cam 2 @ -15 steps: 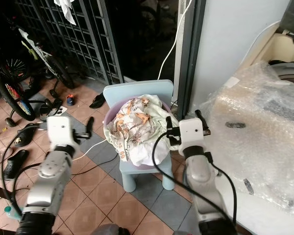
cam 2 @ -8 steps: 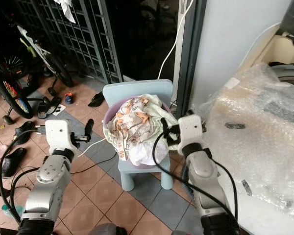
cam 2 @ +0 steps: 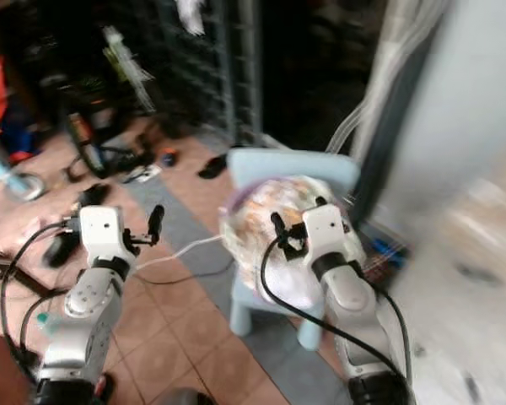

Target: Clothes washing

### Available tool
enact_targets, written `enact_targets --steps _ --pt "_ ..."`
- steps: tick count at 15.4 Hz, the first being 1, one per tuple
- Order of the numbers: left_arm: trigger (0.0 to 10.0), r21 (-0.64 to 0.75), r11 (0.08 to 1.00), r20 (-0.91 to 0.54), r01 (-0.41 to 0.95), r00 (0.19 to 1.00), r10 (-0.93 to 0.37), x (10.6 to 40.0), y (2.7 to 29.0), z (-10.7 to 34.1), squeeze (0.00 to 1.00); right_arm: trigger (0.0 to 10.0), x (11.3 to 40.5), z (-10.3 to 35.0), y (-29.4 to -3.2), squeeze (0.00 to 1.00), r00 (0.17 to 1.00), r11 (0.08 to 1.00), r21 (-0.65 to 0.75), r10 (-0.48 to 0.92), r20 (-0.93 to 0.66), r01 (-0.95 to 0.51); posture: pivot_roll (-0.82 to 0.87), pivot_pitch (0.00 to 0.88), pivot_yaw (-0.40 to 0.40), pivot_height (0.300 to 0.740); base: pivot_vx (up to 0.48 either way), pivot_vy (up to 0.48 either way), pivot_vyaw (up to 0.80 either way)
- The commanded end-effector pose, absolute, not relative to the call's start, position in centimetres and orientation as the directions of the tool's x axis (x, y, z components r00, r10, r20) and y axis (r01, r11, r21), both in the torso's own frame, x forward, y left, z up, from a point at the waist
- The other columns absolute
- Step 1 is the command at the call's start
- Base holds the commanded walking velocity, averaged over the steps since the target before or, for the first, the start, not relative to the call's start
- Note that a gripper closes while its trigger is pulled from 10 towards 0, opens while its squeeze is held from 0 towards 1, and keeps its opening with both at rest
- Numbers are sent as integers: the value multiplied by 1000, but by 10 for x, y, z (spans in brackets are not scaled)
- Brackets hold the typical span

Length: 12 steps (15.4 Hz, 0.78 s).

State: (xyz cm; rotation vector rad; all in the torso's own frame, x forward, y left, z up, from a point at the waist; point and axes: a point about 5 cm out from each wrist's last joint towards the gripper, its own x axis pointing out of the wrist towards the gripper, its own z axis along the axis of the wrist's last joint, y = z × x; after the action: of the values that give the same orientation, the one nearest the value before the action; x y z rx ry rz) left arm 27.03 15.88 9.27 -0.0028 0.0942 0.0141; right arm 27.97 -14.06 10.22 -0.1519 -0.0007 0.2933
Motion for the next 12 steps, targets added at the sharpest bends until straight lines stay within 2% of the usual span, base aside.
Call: enact_targets --steps 1,8,12 --pt "10000 -7 1000 -79 5 997 -6 274 155 98 0 10000 277 99 -143 0 957 947 -144 286 -40 -289 -61 0 86 740 401 0 0" --pt "10000 -4 1000 -94 14 995 -14 273 154 96 0 10000 281 97 -144 0 964 950 -168 254 -81 -265 -61 0 87 740 348 0 0" --pt "10000 -6 1000 -151 8 988 -8 259 153 93 0 10000 282 80 -152 0 953 953 -202 173 -249 -226 -17 52 55 740 0 0 0"
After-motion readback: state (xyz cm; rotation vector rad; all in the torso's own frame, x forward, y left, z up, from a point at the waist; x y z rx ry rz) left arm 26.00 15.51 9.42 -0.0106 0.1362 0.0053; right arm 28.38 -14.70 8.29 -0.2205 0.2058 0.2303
